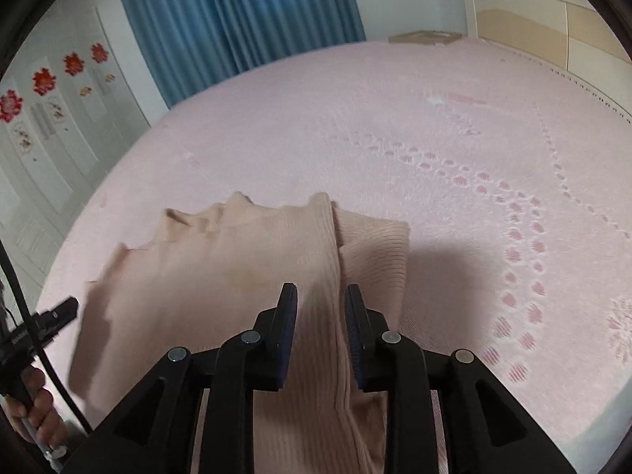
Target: Fold small clothes
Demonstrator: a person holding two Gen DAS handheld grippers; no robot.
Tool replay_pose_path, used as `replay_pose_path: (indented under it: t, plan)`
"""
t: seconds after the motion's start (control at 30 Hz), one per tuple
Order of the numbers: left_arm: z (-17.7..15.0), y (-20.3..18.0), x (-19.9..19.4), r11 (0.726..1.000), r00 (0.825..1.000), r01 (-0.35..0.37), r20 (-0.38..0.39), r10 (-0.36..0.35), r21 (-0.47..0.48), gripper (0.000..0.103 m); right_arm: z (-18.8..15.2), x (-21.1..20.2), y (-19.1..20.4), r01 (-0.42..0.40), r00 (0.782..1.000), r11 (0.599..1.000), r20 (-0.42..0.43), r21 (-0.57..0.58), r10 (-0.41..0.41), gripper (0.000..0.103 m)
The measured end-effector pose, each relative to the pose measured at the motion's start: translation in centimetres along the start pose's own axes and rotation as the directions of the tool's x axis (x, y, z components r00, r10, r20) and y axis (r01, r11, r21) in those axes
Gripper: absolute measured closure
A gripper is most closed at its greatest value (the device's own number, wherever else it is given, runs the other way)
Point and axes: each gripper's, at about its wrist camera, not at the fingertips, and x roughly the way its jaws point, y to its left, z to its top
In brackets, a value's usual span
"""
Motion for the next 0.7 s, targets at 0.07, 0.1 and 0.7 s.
replay_pose_path:
  t: [0.07,0.1,0.7]
  plan:
    - [0.3,0.5,2.1,1.000,0.999,-0.029,-0.019,0.029,-0.007,0.064,-0.4,1.8,-0.4,0.012,0.999,1.000,-0.037,0.021,-0.012,0.079]
    - [0.2,0.7,2.7,0.999,0.999,-0.035,-0.028,0.035,-0.014,0.077,-0.7,2.2,-0.6,0.016,0.999,0.999,-0.042,0.028,-0.015,0.078]
    - [-2.1,4.9,-0.4,0.983,0.995,0.102,0.017,-0.101,-0.153,0.084,-2.4,-0.9,1.0,0.081,0.993,0.994,0.092,-0.071,-0.074,0.076]
